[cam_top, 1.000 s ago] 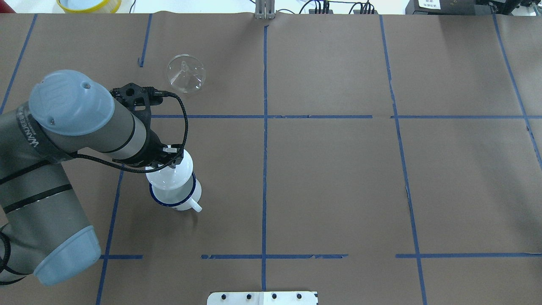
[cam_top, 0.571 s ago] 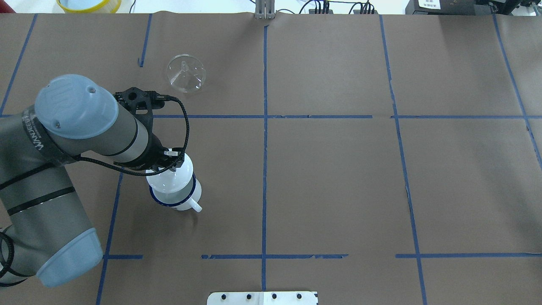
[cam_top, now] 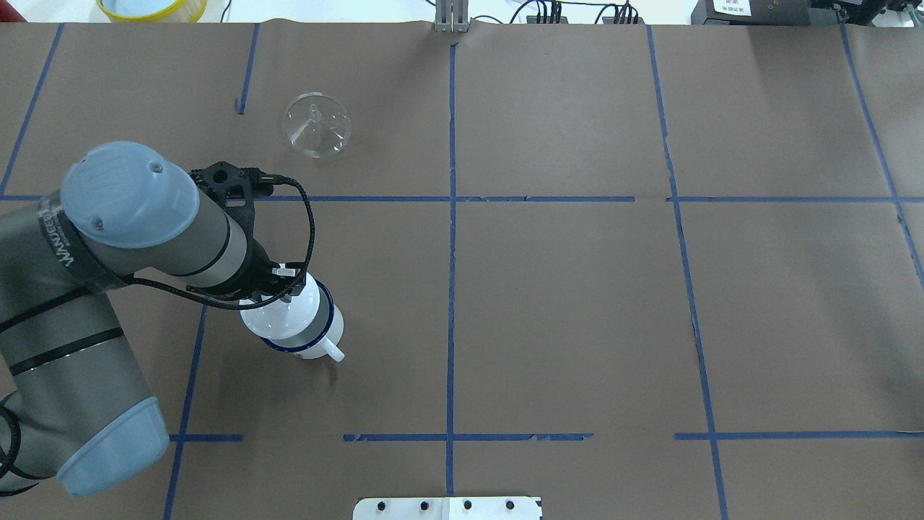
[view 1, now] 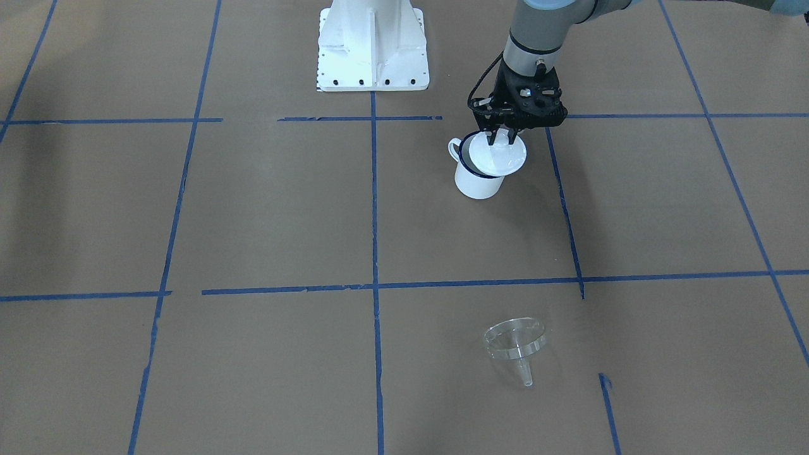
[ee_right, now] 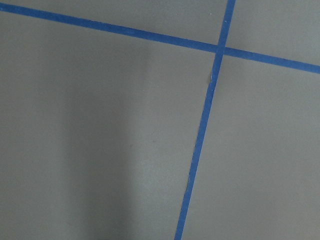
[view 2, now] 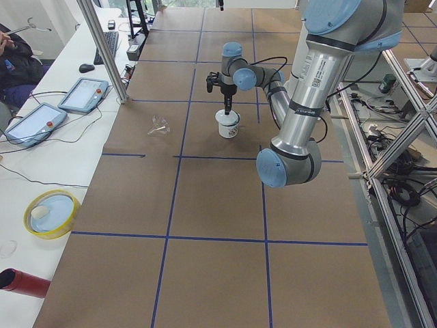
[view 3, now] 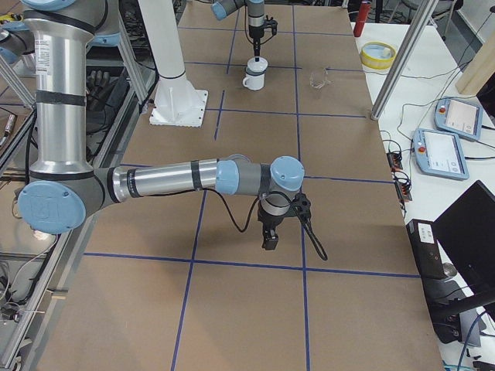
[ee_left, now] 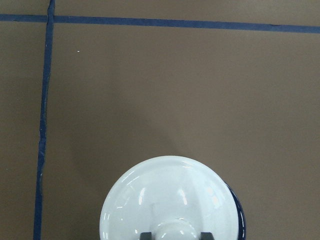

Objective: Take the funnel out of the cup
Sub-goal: 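Lower the white funnel into the mug's opening and settle it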

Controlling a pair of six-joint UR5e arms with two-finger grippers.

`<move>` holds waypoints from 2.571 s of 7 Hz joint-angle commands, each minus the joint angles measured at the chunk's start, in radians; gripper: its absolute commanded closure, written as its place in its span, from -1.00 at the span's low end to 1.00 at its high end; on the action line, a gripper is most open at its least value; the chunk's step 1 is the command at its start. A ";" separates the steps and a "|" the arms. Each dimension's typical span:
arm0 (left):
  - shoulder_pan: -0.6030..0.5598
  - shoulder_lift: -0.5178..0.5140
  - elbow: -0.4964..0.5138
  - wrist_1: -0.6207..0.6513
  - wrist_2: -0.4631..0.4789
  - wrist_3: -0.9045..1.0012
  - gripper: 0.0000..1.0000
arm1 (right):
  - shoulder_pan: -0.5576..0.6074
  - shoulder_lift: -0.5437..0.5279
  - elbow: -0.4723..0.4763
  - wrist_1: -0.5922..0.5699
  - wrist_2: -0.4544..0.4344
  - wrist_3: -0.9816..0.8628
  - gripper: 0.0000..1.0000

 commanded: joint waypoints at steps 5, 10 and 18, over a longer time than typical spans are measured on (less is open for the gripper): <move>0.026 -0.002 -0.005 -0.004 -0.001 -0.004 1.00 | 0.000 0.000 0.000 0.000 0.000 0.000 -1.00; 0.028 -0.007 0.004 -0.002 0.000 0.007 1.00 | 0.000 0.000 0.000 0.000 0.000 0.000 -1.00; 0.029 -0.011 0.030 -0.023 0.000 0.007 -0.02 | 0.000 0.000 -0.001 0.000 0.000 0.000 -1.00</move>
